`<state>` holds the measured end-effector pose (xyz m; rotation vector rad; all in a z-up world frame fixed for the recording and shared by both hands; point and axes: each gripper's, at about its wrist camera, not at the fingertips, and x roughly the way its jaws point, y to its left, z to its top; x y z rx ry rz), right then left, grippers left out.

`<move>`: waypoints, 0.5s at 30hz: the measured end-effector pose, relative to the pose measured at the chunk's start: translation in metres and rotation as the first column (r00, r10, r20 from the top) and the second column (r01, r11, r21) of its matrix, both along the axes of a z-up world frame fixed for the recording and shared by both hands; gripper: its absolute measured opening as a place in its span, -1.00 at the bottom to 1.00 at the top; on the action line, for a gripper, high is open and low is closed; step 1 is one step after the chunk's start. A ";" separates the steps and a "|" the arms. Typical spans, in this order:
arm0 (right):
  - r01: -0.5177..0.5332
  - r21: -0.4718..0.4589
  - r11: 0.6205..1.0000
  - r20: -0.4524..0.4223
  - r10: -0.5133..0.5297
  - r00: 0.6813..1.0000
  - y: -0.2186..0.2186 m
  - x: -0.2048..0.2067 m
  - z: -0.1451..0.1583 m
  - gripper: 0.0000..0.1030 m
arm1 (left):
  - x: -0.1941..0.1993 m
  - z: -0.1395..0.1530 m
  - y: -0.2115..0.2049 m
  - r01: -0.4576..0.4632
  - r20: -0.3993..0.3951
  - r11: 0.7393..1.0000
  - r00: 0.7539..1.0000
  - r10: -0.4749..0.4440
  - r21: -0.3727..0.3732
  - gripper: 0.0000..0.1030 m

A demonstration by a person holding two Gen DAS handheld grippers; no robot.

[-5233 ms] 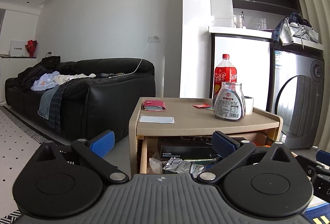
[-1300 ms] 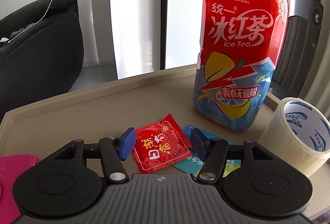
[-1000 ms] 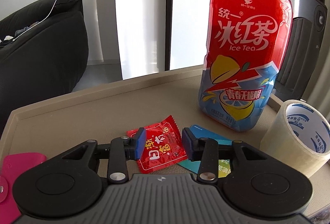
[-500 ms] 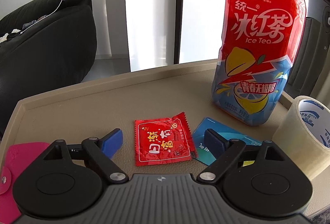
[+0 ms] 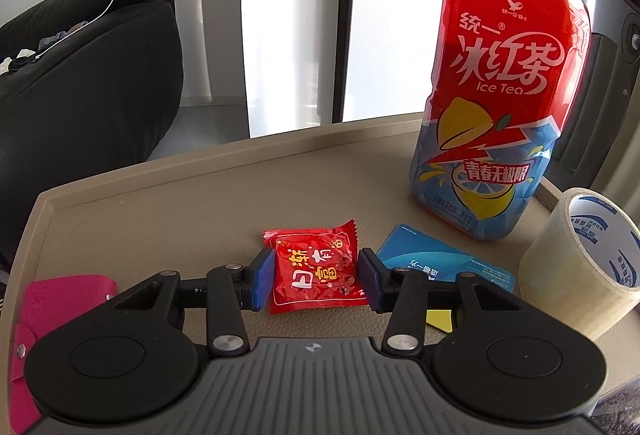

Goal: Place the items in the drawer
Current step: 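Lift the red packet with the left gripper toward the open drawer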

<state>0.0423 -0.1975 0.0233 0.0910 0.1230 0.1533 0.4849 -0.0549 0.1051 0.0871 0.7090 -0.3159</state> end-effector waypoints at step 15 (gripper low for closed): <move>-0.009 0.019 1.000 -0.016 0.009 1.000 -0.002 -0.002 0.004 0.48 | -0.017 0.005 0.003 -0.002 0.049 1.000 0.999 0.003 -0.005 -0.23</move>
